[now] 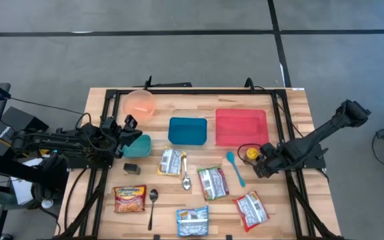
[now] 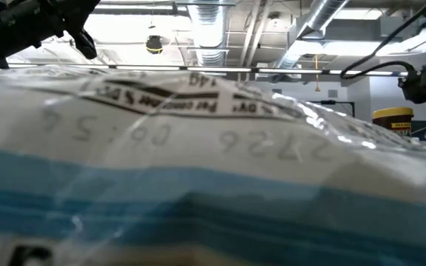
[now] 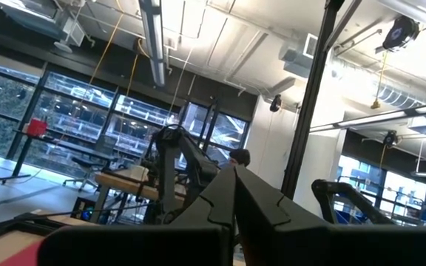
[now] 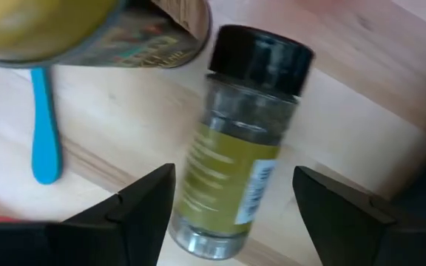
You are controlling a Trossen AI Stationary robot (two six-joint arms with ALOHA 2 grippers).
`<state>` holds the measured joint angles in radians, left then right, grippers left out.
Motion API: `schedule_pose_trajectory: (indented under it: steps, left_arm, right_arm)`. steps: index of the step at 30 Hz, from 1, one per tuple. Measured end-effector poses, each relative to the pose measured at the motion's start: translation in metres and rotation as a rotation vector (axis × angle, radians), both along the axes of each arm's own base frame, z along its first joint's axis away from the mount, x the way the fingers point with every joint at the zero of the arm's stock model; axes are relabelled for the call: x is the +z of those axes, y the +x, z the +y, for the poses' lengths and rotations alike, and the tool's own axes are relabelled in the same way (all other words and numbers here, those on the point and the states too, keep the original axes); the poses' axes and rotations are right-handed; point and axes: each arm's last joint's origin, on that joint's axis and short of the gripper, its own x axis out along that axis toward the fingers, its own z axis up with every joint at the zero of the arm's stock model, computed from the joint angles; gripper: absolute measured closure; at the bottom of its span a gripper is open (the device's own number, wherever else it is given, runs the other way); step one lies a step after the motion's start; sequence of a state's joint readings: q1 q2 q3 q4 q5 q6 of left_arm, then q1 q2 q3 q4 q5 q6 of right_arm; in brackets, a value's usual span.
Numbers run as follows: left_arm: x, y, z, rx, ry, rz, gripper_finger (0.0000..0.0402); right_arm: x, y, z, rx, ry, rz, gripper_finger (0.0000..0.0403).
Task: Pick & Place Food Item
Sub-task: Put the green seasoning bottle into the blue bin
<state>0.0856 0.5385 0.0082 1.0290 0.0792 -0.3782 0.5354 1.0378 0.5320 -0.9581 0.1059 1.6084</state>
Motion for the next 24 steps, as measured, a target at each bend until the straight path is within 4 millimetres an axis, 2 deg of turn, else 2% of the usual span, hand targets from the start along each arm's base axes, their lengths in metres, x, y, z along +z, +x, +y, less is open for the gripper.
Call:
schedule_pose_trajectory:
  steps: [24]
  left_arm:
    - [0.000,0.000,0.000,-0.001,0.000,0.000,0.0402]
  right_arm:
    - [-0.021,0.014,0.009,0.013,-0.021,0.087,0.0134]
